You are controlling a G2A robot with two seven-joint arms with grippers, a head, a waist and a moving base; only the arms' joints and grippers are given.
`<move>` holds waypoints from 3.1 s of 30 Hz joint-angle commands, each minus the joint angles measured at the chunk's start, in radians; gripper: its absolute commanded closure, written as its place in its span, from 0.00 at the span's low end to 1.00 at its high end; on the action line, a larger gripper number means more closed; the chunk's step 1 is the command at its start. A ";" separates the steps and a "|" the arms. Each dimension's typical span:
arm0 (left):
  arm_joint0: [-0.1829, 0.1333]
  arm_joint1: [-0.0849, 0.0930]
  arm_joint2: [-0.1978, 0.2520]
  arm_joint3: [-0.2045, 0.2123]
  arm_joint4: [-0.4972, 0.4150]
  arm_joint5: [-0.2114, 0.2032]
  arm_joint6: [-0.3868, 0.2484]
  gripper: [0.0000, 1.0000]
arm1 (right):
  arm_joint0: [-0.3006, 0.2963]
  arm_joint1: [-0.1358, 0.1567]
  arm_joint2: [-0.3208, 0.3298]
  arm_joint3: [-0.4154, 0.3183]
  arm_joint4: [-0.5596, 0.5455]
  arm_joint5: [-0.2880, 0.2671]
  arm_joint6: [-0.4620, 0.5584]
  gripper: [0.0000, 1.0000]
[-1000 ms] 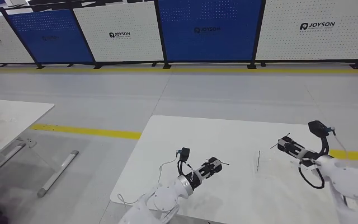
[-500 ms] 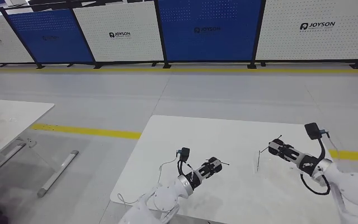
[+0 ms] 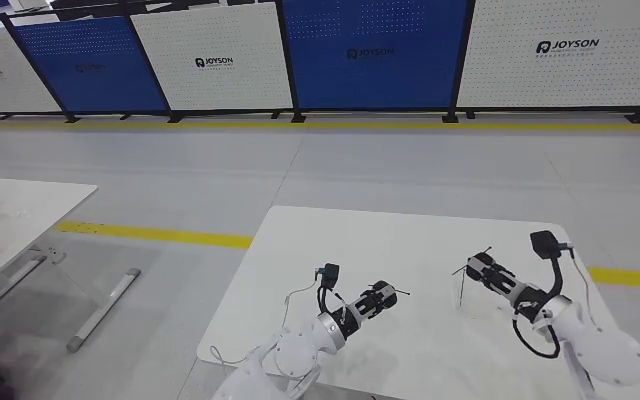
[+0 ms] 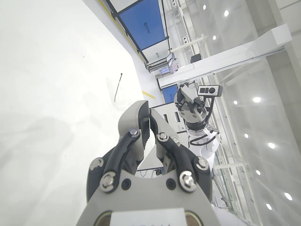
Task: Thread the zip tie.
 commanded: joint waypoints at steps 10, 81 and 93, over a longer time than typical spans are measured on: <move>0.000 0.000 0.000 0.000 0.000 0.000 0.000 1.00 | -0.018 0.000 0.009 -0.011 0.013 -0.003 -0.023 1.00; 0.036 0.022 -0.005 0.038 0.120 -0.096 -0.102 1.00 | -0.156 -0.006 -0.016 0.004 -0.043 -0.148 -0.179 1.00; -0.002 0.020 0.033 0.008 0.240 -0.133 -0.086 1.00 | -0.156 -0.006 -0.016 0.004 -0.043 -0.148 -0.179 1.00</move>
